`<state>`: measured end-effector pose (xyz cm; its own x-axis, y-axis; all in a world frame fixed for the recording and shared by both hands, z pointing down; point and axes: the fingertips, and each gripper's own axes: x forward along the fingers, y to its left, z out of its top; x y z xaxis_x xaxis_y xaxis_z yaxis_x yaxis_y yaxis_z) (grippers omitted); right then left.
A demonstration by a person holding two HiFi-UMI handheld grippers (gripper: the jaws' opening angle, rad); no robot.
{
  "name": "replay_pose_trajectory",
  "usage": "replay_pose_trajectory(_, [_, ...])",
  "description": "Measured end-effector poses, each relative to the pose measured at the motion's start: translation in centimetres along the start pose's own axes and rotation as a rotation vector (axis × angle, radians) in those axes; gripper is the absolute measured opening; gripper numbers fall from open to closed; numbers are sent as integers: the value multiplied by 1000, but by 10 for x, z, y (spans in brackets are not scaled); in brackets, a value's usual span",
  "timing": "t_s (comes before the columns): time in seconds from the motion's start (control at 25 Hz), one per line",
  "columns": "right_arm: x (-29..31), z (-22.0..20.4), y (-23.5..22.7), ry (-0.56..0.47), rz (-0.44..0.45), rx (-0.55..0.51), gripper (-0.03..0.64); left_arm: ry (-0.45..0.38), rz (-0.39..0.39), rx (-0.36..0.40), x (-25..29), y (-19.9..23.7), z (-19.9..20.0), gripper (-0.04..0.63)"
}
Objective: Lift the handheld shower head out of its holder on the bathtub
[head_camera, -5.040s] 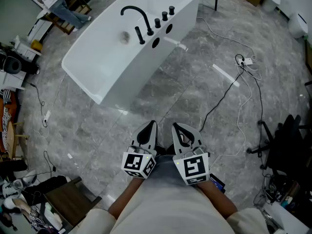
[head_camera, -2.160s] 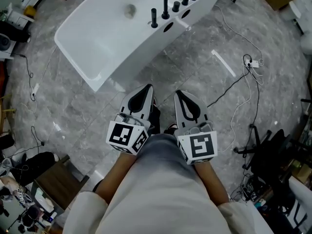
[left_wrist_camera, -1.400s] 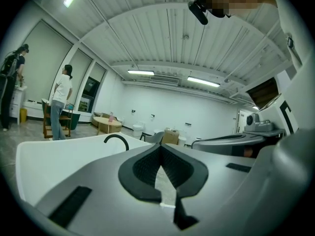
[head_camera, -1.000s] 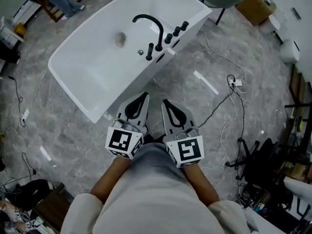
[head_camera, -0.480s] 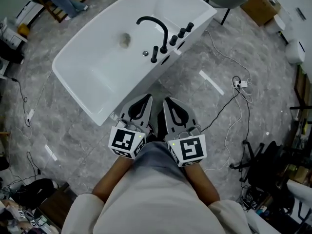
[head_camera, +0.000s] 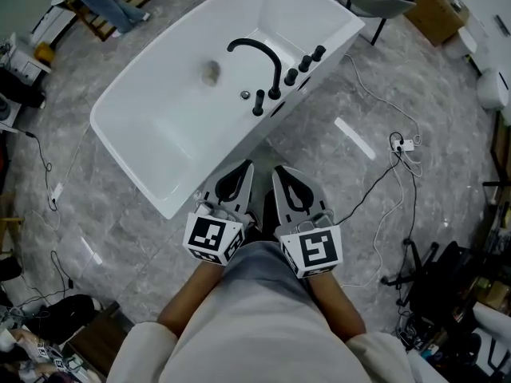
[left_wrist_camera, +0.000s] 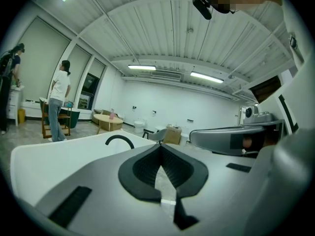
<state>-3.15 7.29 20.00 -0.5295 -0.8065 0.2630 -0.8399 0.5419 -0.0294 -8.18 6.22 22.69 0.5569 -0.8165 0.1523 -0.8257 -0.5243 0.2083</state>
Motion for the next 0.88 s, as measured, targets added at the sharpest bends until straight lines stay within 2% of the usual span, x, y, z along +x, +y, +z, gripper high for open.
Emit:
replay_pose_trajectory(0.48, [40, -5, -41, 42, 24, 26, 20, 43, 15, -36, 53, 17, -9, 3])
replay_pose_trajectory(0.88, [89, 2, -75, 75, 102, 5, 20, 51, 97, -83, 100, 47, -9, 3])
